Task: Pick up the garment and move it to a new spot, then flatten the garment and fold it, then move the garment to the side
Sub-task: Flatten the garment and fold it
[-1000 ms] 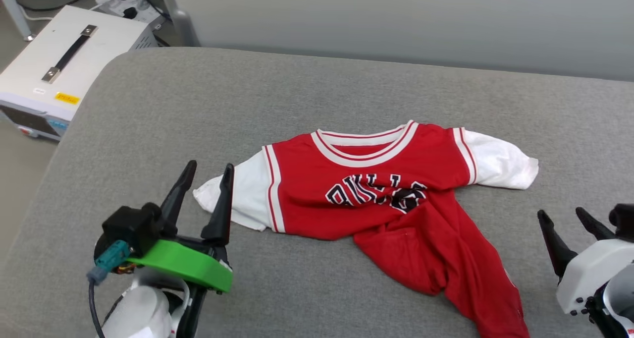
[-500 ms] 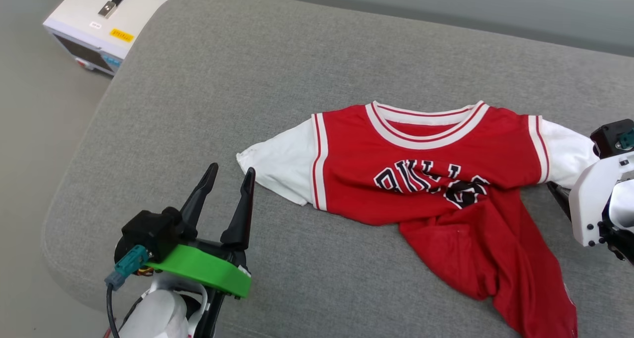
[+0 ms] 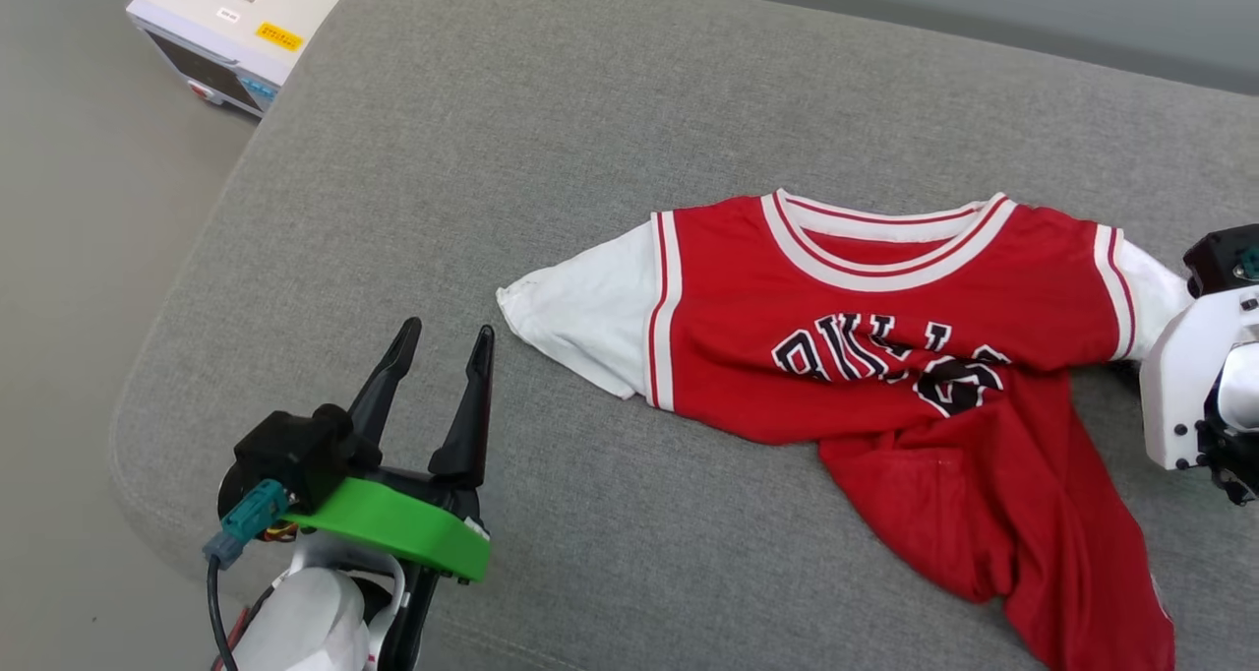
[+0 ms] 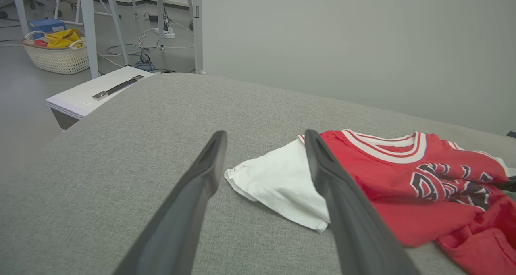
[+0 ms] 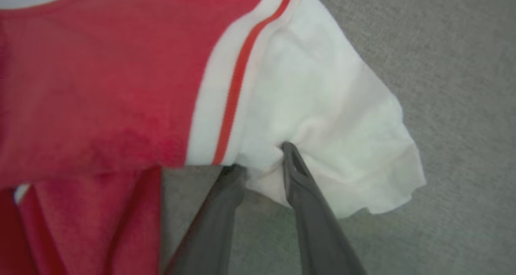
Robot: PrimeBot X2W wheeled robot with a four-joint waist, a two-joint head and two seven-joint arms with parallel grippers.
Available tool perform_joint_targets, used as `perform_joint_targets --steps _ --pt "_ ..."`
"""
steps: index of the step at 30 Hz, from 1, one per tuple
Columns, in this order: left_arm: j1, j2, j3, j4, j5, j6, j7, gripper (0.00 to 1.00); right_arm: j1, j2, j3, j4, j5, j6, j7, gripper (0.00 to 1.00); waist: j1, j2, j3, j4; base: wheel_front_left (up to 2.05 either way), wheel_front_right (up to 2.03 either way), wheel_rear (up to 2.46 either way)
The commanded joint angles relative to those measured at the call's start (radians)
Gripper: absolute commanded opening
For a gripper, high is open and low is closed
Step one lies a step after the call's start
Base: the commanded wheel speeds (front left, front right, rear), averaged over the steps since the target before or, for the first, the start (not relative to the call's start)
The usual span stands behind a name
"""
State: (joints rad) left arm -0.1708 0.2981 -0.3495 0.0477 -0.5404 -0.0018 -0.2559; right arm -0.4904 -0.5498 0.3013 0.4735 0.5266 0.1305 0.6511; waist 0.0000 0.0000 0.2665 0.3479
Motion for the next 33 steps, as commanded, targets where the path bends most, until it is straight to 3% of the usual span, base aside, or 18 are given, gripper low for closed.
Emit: perform_joint_targets --steps 1,18,24,25,26,33 --pt "-0.011 -0.005 0.004 0.004 0.009 -0.006 -0.006 1.0 0.048 0.01 0.026 0.036 0.021 0.0 0.018 0.0 0.0 0.0 -0.02 -0.017 0.0 0.0 0.0" --pt "0.054 0.025 0.006 0.017 0.003 0.008 0.012 1.0 0.234 -0.057 0.056 0.025 0.157 0.0 -0.06 0.0 0.0 0.0 -0.183 -0.116 0.0 0.0 0.0" --pt "0.072 0.035 0.004 0.003 -0.002 0.016 0.026 1.0 0.296 -0.041 0.019 0.011 0.162 0.0 -0.085 0.0 0.0 0.0 -0.192 -0.163 0.0 0.0 0.0" --pt "0.072 0.036 0.004 0.002 -0.002 0.016 0.027 1.0 0.3 -0.035 0.011 0.009 0.162 0.0 -0.092 0.44 0.0 0.0 -0.192 -0.169 0.0 0.0 0.0" --pt "0.071 0.036 0.003 0.001 -0.003 0.017 0.029 1.0 0.302 -0.029 0.0 0.005 0.16 0.0 -0.104 1.0 0.0 0.0 -0.193 -0.178 0.0 0.0 0.0" --pt "0.071 0.038 -0.001 0.008 -0.008 0.019 0.033 1.0 0.303 -0.001 -0.085 -0.061 0.139 0.0 -0.238 1.0 0.0 0.0 -0.217 -0.222 0.0 0.0 0.0"
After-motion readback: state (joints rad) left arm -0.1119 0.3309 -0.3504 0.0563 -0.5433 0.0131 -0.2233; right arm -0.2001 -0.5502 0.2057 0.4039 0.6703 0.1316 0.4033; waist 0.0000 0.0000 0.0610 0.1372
